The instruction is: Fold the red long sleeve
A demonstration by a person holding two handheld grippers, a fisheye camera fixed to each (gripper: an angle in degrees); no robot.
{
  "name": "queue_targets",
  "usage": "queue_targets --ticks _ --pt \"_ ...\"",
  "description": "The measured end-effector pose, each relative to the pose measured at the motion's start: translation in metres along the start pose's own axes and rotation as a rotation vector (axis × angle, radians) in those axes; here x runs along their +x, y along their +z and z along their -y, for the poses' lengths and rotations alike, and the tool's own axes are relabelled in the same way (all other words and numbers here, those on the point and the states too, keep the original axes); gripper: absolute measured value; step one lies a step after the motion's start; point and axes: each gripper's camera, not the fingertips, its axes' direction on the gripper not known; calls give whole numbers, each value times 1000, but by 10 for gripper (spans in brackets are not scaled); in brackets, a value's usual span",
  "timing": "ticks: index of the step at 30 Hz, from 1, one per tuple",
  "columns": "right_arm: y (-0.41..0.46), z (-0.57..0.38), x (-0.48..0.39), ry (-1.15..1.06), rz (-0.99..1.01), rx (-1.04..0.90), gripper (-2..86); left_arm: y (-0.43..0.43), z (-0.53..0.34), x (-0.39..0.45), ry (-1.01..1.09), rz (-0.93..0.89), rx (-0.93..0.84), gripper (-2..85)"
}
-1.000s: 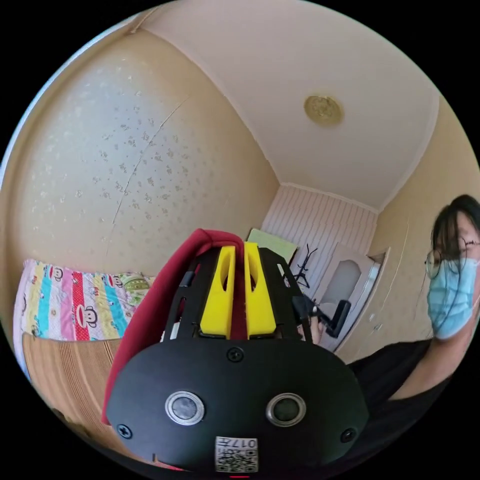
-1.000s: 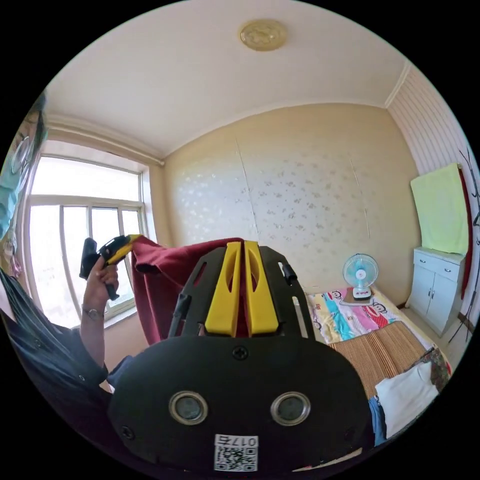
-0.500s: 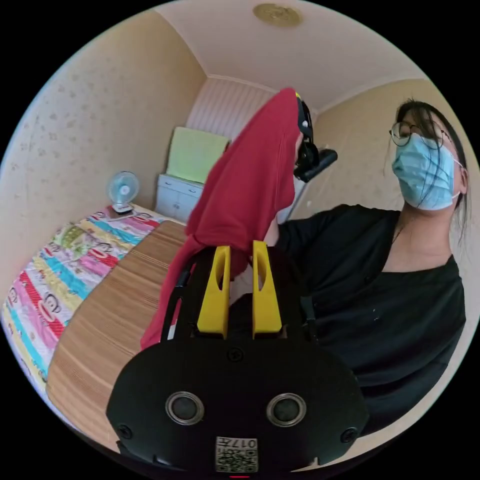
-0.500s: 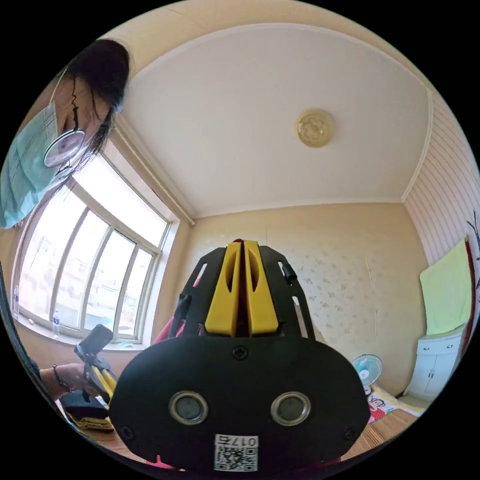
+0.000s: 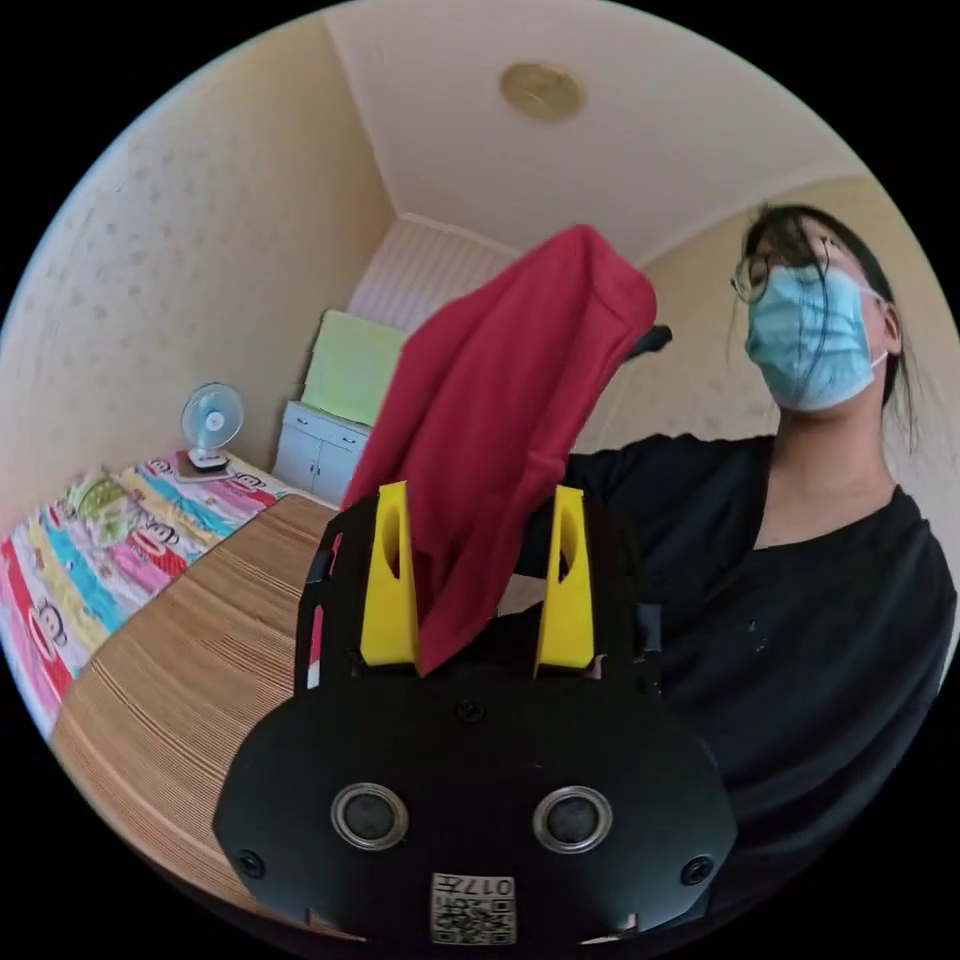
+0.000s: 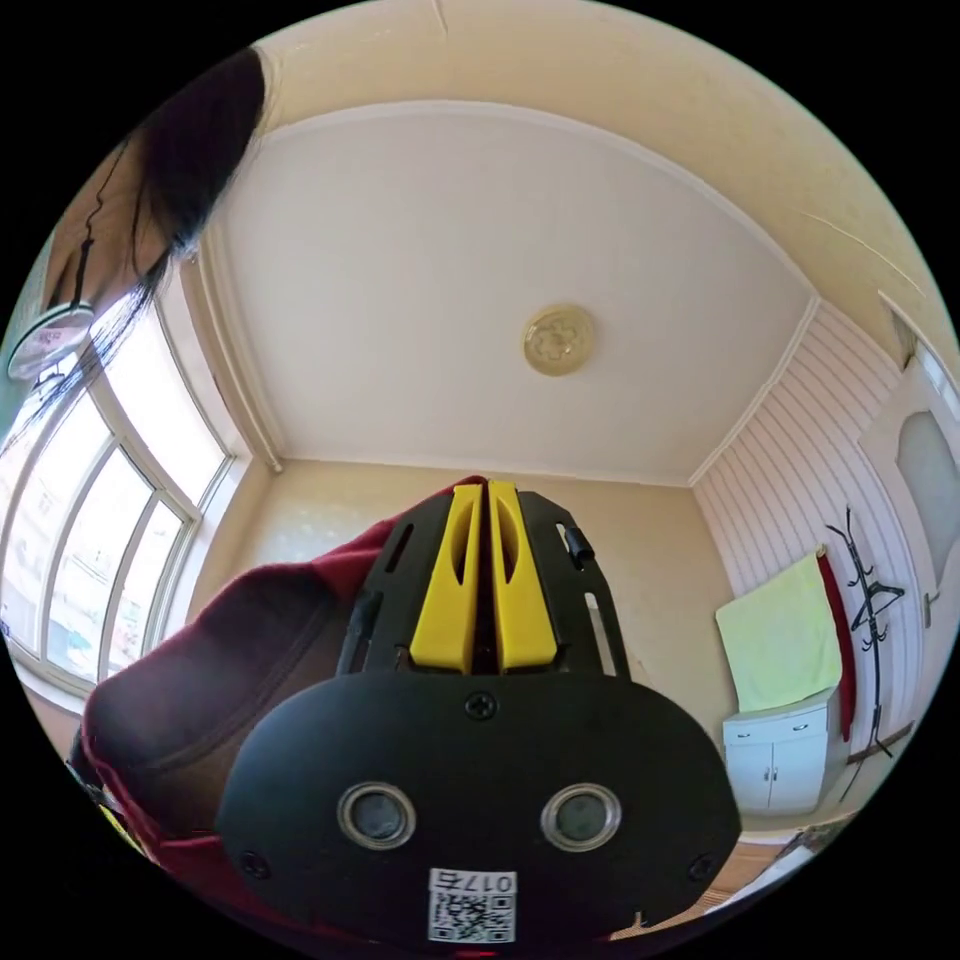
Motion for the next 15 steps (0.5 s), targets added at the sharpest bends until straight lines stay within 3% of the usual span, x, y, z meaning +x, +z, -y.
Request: queue_targets --ticks 3,5,9,12,15 --pt "14 10 0 -41 -32 -17 15 31 34 31 50 21 -85 168" --pt "27 13 2 -79 -65 -27 15 35 46 57 100 92 -75 69" --pt "66 16 20 -121 -69 -86 15 22 57 69 99 171 -17 7" --pt "91 16 37 -137 -76 -128 15 -7 69 56 -2 150 69 -3" --pt "107 24 64 -127 -15 -197 15 -62 76 51 -71 258 235 -7"
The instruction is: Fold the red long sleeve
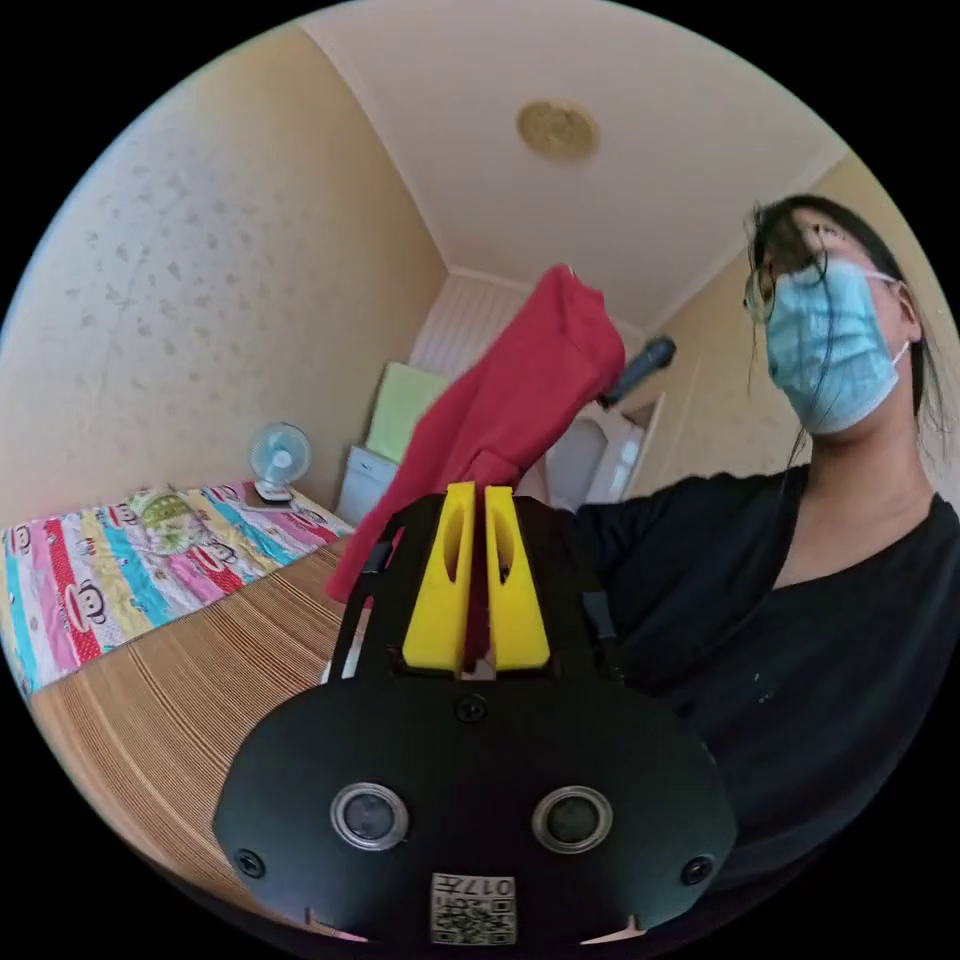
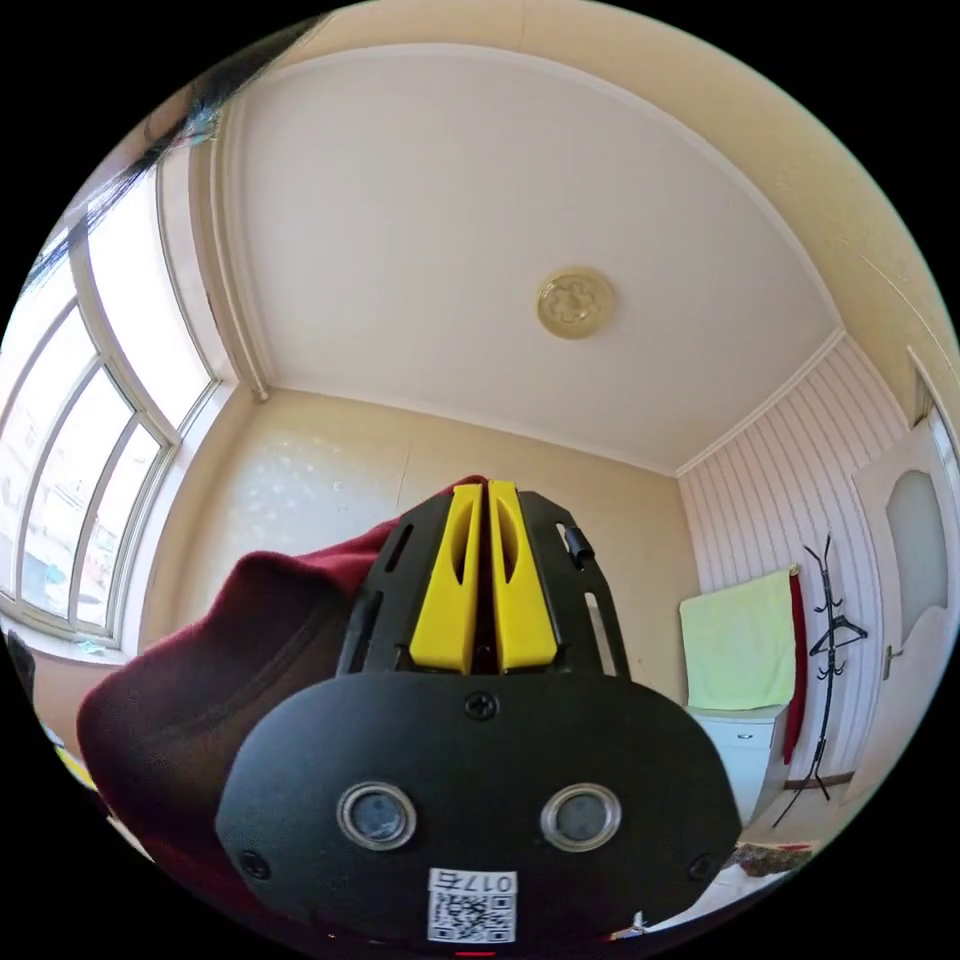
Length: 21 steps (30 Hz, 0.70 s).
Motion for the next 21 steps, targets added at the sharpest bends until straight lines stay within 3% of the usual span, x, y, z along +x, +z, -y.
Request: queue_targets --ticks 6,10,12,16,19,21 --pt "-18 50 86 61 310 -135 14 -94 47 14 29 76 365 -8" --pt "25 73 107 1 383 -277 15 -123 104 51 105 303 501 -7" --pt "105 69 113 -10 410 -417 15 -126 139 47 115 398 478 -7" --pt "282 17 109 16 537 -762 15 -118 227 -42 -23 546 297 -3" --pt "464 -83 78 -7 684 -1086 15 -100 279 -167 -208 703 77 4" --pt "600 -203 41 80 744 -1408 13 -88 292 -250 -274 761 -47 16"
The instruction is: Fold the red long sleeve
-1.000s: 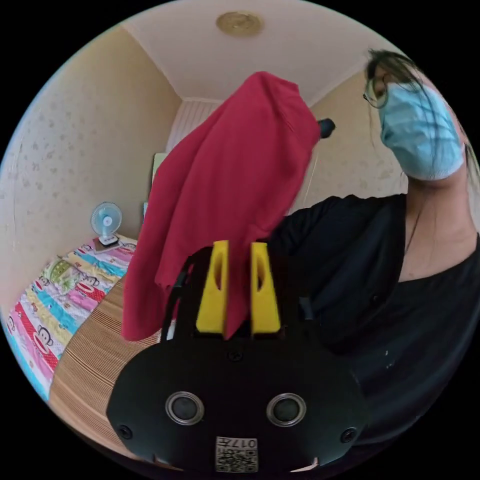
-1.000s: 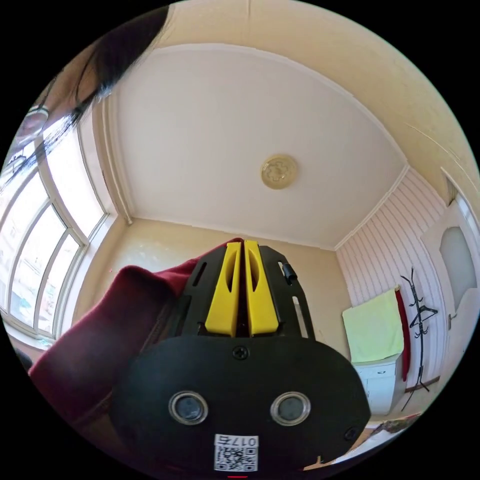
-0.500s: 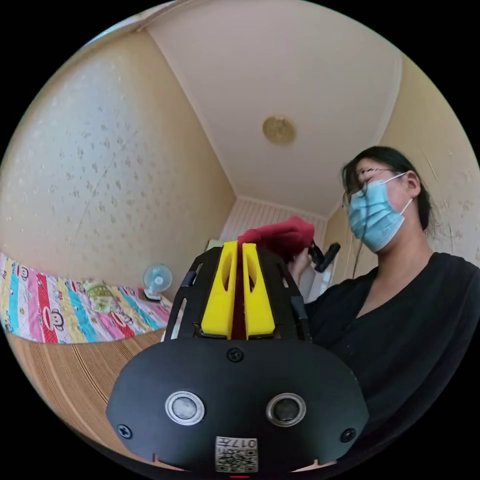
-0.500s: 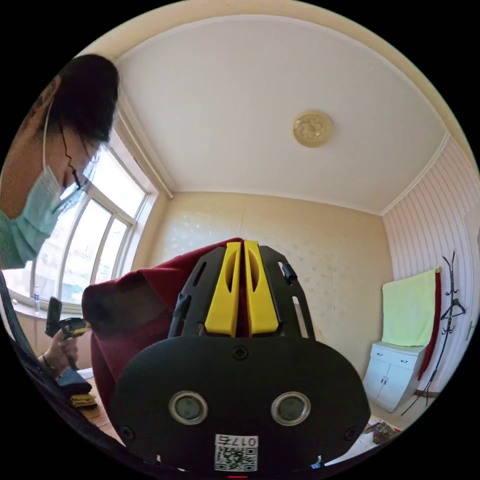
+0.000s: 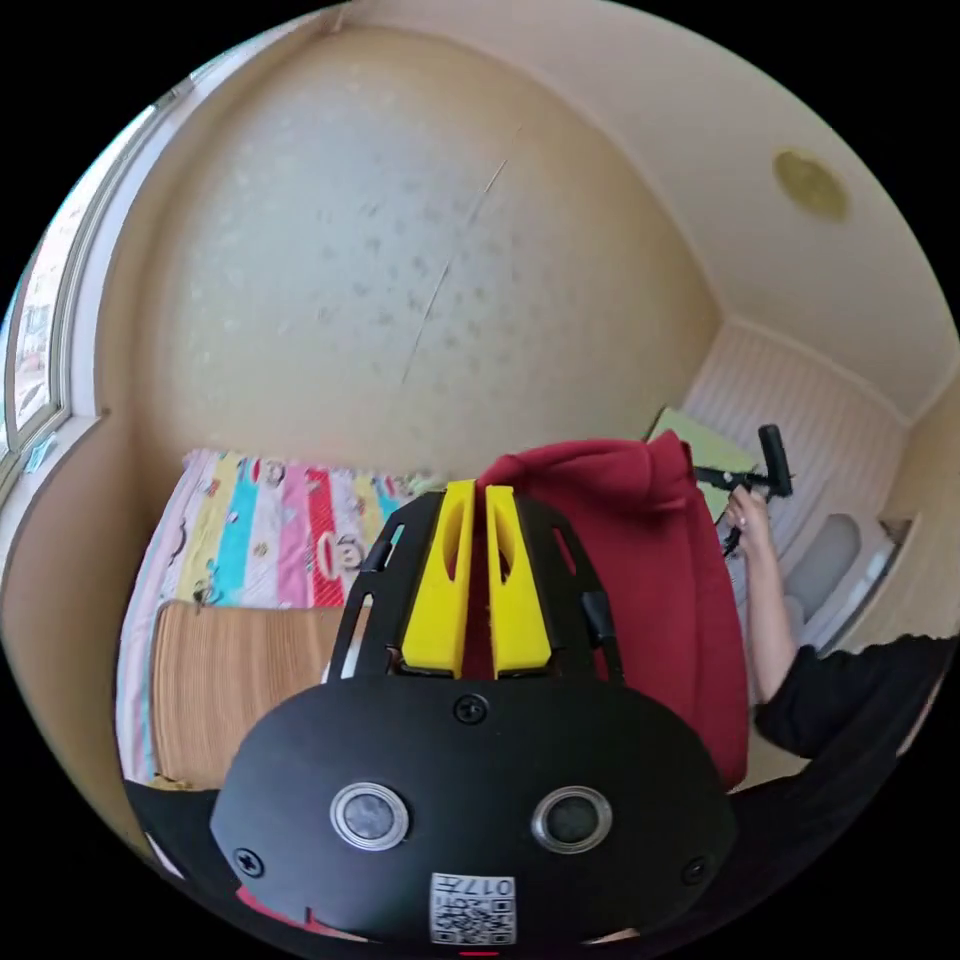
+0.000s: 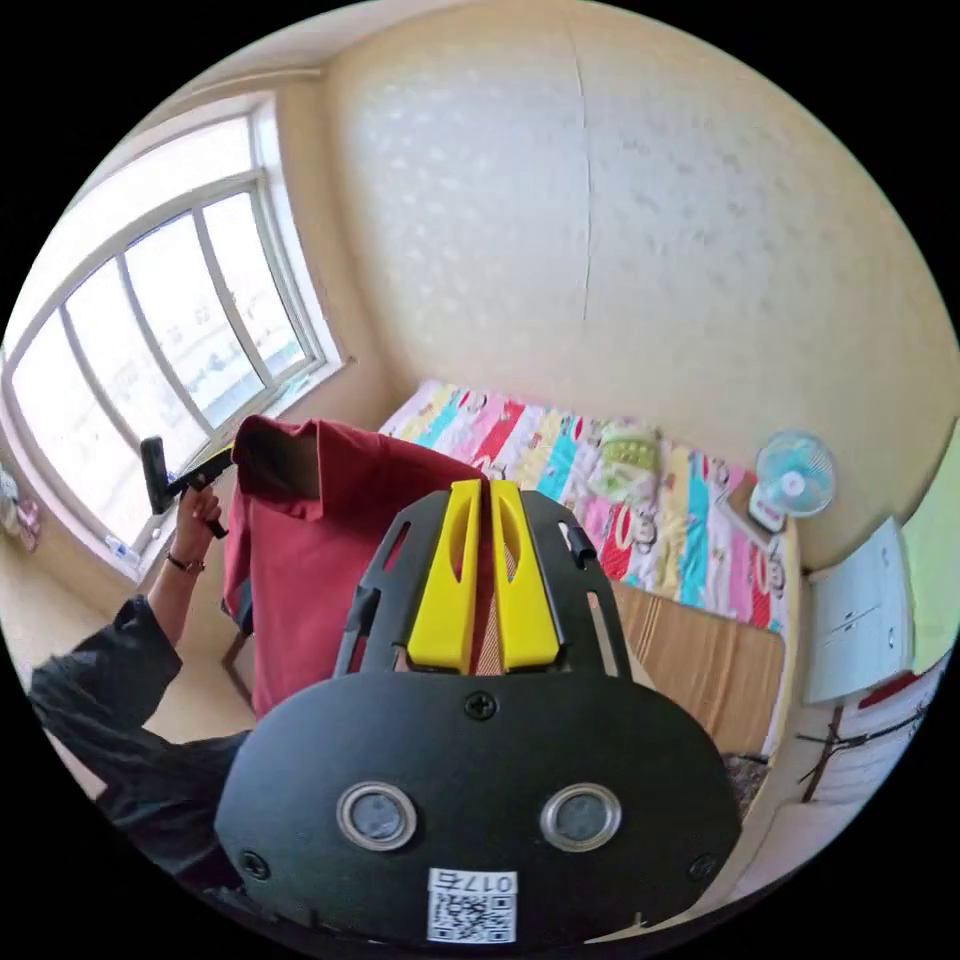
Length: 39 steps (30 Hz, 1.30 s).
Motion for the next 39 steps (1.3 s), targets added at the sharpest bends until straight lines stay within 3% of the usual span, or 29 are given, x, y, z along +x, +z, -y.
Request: queue_targets --ticks 4,7,11,13,16,20,23,25,27,28,30,32,34,36,39 --pt "152 37 66 164 135 -187 11 105 -10 -92 -150 178 -320 55" --pt "248 -13 65 181 159 -307 17 154 -78 -105 -154 153 -558 65" --pt "378 -133 42 130 53 -645 46 197 -192 -110 -177 146 -864 69" --pt "405 -180 43 180 34 -733 109 202 -221 -119 -241 168 -923 81" --pt "411 -232 51 286 147 -750 153 191 -241 -136 -377 200 -867 98" --pt "366 -241 57 391 295 -574 152 176 -254 -146 -483 255 -833 99" --pt "329 -228 59 482 277 -445 166 180 -266 -134 -397 240 -897 97" --pt "333 -215 55 447 242 -497 151 170 -262 -120 -341 290 -822 81" --pt "334 -191 54 364 30 -628 56 162 -258 -112 -360 309 -771 80" --pt "325 -181 56 314 42 -634 53 156 -253 -109 -392 313 -745 80" --pt "239 -133 90 249 235 -424 41 149 -246 -106 -431 305 -740 78" --pt "149 -98 147 272 299 -209 37 135 -234 -103 -447 263 -720 77" --pt "52 -75 223 366 137 4 35 117 -221 -100 -447 241 -654 77" --pt "-53 -93 327 696 -151 276 35 97 -208 -98 -440 248 -579 77" --pt "-91 -120 395 885 -176 337 48 76 -193 -102 -442 281 -511 82"
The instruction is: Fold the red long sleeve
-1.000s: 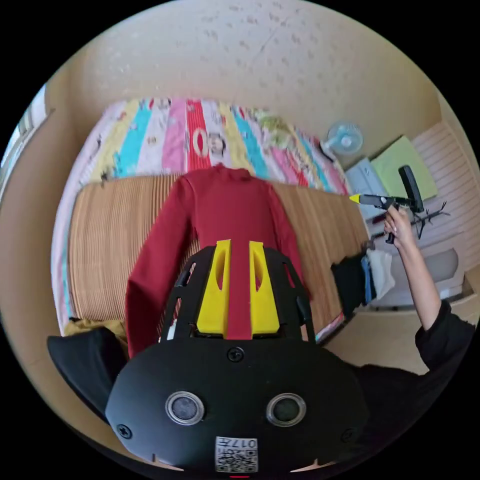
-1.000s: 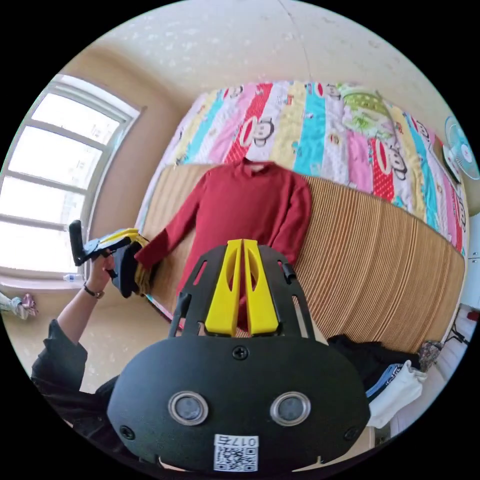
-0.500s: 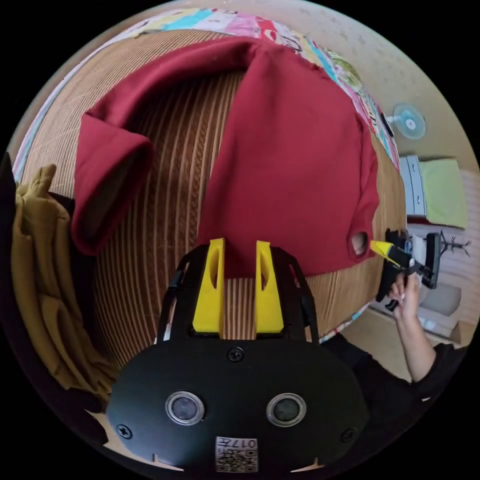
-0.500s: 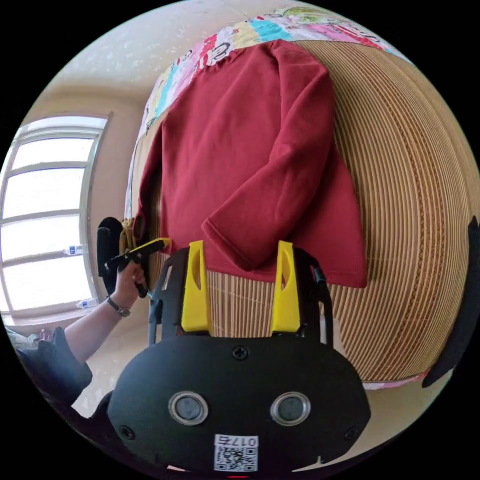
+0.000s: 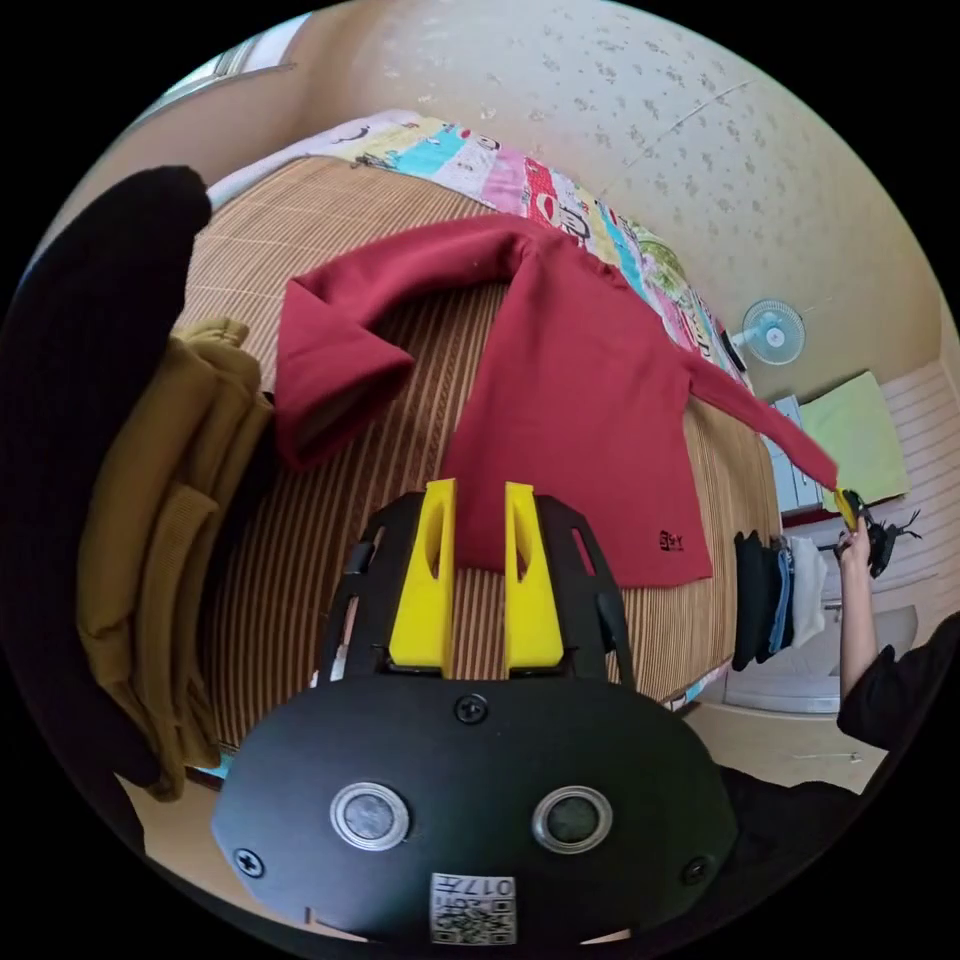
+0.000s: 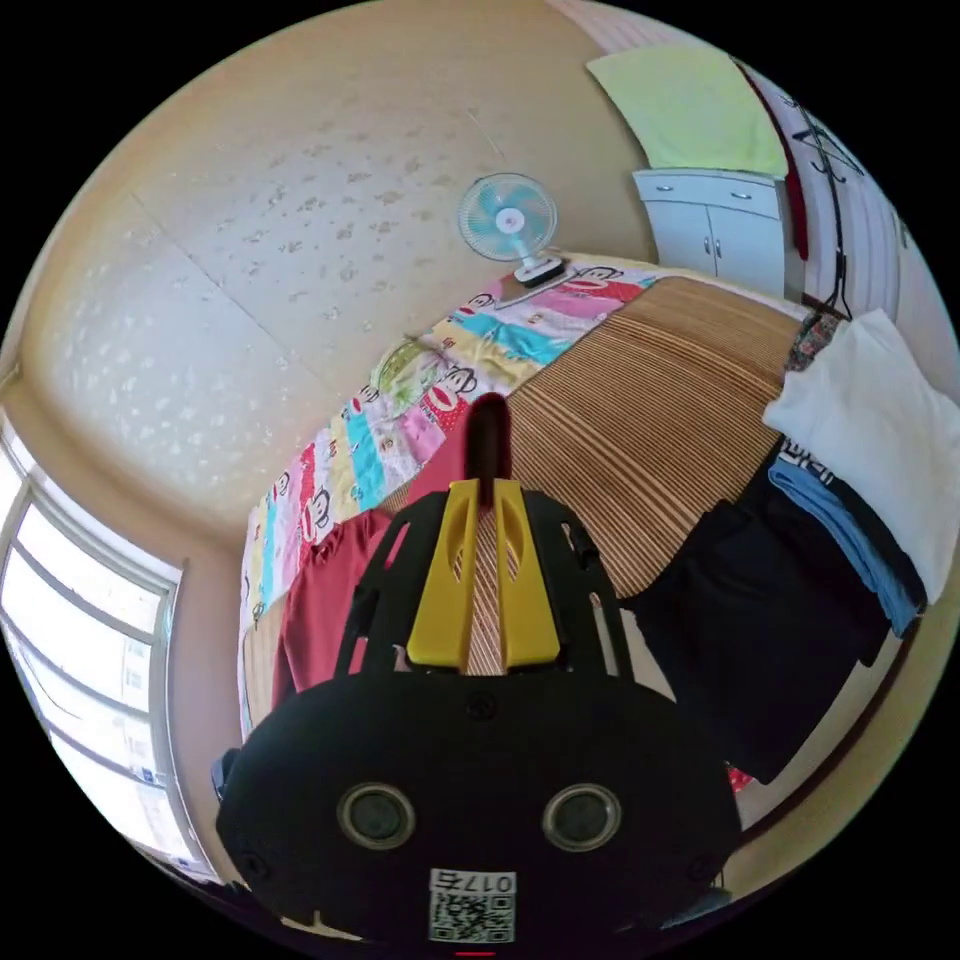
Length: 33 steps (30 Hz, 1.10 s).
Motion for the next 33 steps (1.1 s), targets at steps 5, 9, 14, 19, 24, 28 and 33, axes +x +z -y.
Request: queue_targets --ticks 5,9,14,19,24,28,33 --pt "89 -71 -71 -274 -3 -399 86 3 10 -5 -32 36 -22 90" --pt "175 -160 -139 -521 41 -789 63 32 16 4 5 7 -167 65" --pt "142 -202 -122 -674 -65 -903 17 28 -22 34 56 13 -223 23" --pt "7 -228 -30 -548 -106 -886 6 13 -112 56 6 -15 -308 18" --pt "-63 -264 2 -559 -460 -1185 4 -2 -185 68 -57 -46 -463 26" --pt "-109 -221 -17 -419 -271 -1079 5 -42 -169 62 -90 -19 -331 60" --pt "-115 -177 -43 -259 -70 -1049 8 -80 -79 61 58 245 -36 115"
